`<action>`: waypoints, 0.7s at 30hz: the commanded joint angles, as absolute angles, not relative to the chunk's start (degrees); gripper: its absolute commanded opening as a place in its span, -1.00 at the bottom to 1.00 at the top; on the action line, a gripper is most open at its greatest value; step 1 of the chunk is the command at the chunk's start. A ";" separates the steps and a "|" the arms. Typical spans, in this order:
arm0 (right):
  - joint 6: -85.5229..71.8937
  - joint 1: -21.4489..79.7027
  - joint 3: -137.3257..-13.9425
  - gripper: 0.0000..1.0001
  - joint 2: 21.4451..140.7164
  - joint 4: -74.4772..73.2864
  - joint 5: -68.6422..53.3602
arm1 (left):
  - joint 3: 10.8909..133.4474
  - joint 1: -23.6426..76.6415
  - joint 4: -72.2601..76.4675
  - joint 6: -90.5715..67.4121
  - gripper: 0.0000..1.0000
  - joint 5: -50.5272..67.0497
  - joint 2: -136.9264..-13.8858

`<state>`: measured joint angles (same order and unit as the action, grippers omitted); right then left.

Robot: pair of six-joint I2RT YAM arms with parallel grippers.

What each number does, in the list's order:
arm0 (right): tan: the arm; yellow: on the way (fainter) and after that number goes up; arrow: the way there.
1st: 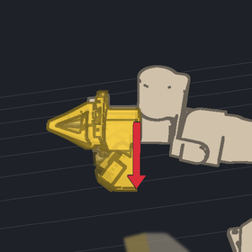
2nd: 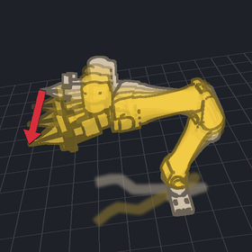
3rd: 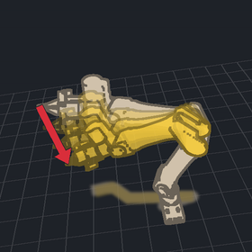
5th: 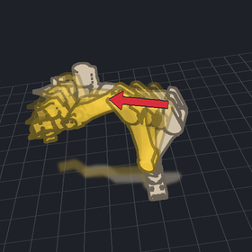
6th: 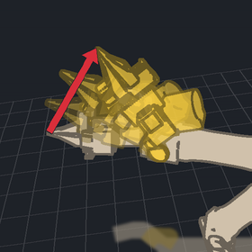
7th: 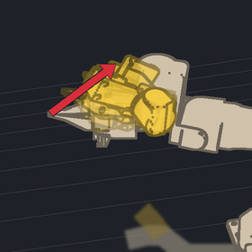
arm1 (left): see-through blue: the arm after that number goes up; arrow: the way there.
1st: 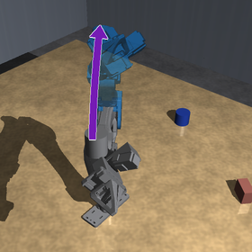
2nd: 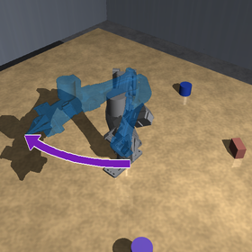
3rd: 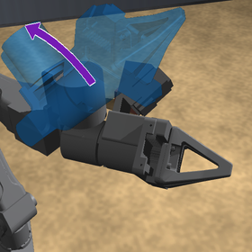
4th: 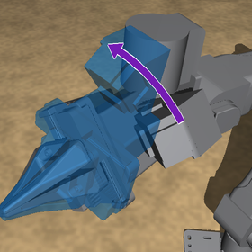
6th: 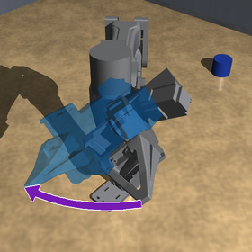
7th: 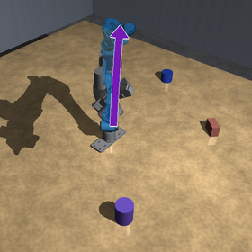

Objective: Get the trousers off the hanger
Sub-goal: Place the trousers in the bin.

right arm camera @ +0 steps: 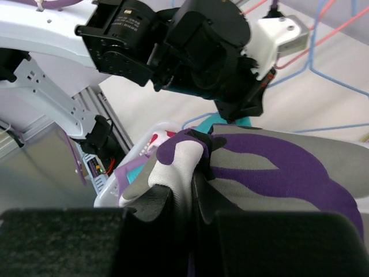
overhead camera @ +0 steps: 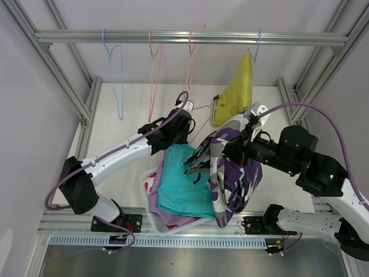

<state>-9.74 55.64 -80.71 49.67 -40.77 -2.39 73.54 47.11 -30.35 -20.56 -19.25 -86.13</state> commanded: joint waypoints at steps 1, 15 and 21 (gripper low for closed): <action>-11.25 58.00 -79.46 -1.00 50.80 -28.40 -3.52 | 76.55 46.76 -29.62 -21.36 -0.99 -19.25 -83.06; -12.30 72.07 -65.67 -1.00 59.41 -16.71 2.90 | 76.20 46.50 -29.71 -21.62 -0.99 -19.16 -81.92; -13.62 72.69 -55.65 -1.00 62.83 -8.36 2.99 | 76.29 46.23 -29.88 -21.89 -0.99 -18.98 -81.74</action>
